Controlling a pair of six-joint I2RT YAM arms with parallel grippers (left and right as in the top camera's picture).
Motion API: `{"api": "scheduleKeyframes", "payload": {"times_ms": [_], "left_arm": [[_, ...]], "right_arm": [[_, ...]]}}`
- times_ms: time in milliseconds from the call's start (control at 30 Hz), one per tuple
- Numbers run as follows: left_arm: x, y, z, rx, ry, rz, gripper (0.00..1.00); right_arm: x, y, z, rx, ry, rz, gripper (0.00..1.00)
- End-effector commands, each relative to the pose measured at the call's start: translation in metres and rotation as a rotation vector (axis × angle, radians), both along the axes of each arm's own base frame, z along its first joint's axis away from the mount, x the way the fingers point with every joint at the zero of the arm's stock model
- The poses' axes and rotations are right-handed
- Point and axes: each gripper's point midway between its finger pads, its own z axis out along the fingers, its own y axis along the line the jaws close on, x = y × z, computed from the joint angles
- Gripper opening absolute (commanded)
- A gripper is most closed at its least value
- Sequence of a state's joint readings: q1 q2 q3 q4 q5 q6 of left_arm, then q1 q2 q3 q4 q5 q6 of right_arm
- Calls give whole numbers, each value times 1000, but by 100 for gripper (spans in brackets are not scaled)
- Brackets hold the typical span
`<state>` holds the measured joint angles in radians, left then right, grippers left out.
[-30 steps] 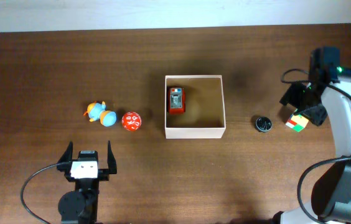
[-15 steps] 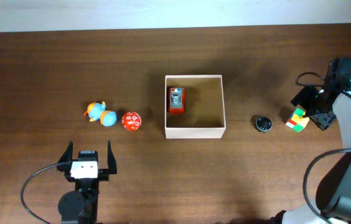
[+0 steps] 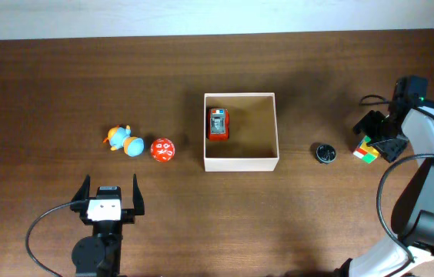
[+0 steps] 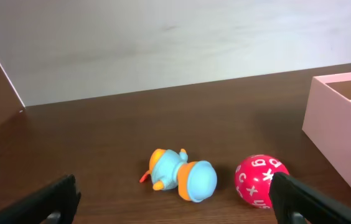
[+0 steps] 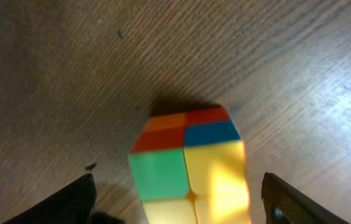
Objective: Pack container
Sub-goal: 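Move the right gripper right toward the colorful cube, then lower the right gripper onto the colorful cube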
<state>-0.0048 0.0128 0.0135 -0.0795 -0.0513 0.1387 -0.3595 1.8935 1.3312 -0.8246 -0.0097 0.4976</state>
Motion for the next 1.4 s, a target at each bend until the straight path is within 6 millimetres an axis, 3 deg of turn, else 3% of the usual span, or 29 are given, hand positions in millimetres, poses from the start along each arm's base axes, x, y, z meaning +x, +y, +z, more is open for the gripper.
{"api": "scheduleKeyframes", "payload": {"times_ms": [0,700,1033,1367], "left_arm": [[0,-3,-1,12,0,-16,99],[0,-3,-1,12,0,-16,99],[0,-3,-1,12,0,-16,99],[0,-3,-1,12,0,-16,99]], "right_arm": [[-3,-3,-15,9,27,-17,79],[3,-9,-18,-17,15,-26,79],[-1,-7,-40,6,61,-24,79],[1,-7,-40,4,52,-24,59]]}}
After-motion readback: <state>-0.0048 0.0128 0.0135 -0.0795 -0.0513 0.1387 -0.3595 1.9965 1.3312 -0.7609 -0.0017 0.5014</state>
